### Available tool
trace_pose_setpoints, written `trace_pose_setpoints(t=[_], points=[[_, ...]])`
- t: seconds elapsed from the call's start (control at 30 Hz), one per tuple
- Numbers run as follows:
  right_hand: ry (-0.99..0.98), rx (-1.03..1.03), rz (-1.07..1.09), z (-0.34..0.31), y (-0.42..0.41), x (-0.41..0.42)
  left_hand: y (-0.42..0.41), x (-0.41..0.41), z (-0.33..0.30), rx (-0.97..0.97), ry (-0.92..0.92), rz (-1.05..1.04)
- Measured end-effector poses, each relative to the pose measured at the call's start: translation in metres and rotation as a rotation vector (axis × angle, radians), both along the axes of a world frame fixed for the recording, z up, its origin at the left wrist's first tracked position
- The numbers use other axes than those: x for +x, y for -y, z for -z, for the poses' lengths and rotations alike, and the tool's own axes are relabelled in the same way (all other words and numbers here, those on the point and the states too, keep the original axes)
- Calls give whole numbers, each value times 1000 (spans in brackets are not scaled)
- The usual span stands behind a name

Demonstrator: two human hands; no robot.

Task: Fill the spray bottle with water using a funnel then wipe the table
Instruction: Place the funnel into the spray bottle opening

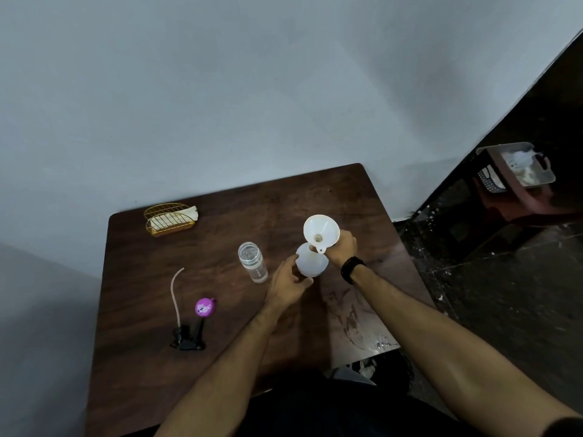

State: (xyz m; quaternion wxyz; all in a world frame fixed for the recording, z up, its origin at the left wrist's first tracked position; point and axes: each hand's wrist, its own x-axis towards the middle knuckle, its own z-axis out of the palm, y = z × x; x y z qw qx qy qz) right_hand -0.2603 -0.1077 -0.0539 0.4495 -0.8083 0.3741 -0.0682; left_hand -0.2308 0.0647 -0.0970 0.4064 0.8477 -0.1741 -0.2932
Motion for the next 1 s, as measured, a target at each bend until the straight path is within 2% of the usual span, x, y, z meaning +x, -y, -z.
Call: trace_pose_setpoints(t=[0.3, 0.5, 0.73, 1.0], points=[[9, -29, -15, -4, -8, 1, 2, 7, -19, -86, -28, 20], [8, -56, -88, -6, -9, -5, 6, 10, -22, -49, -31, 59], [67, -17, -123, -4, -11, -17, 17, 9, -21, 21, -182, 135], [81, 50, -165, -3, -9, -18, 24, 7, -14, -40, -328, 54]])
